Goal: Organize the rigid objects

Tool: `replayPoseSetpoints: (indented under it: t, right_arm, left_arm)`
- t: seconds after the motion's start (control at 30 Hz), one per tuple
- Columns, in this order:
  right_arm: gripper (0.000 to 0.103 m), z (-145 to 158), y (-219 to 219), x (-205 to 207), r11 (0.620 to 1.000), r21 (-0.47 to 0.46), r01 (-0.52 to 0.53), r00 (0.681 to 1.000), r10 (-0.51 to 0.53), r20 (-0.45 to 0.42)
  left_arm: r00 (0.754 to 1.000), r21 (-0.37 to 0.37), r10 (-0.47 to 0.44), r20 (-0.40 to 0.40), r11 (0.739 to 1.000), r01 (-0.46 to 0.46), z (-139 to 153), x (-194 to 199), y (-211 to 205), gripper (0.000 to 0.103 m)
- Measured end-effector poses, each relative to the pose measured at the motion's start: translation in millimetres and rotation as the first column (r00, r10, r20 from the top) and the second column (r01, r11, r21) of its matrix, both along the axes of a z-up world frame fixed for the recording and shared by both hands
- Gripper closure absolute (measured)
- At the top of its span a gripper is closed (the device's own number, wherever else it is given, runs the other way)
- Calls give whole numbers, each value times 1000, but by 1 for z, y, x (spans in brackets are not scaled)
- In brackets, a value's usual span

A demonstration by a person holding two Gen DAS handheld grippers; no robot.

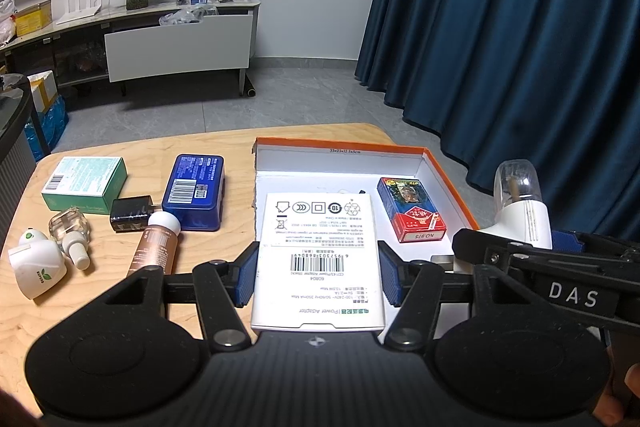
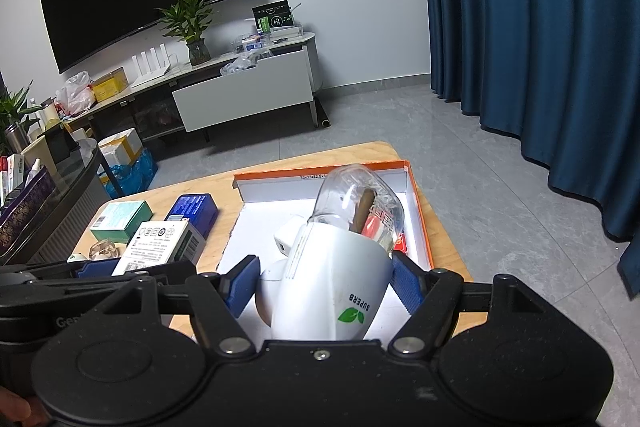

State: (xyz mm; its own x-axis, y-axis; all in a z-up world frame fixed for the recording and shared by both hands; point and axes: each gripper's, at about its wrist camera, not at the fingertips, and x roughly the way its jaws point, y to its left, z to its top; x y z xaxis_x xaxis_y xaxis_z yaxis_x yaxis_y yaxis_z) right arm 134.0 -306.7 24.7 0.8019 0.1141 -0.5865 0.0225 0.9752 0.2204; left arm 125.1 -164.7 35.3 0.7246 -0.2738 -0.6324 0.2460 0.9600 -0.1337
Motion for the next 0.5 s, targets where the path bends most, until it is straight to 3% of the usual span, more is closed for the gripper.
replayPoseSetpoints:
  t: [0.5]
  right_arm:
    - [19,-1,2,3,1000,-3,-5,1000,5,-12]
  left_arm:
    - [1000,1,1,-7,1000,-1,-3,2,1,43]
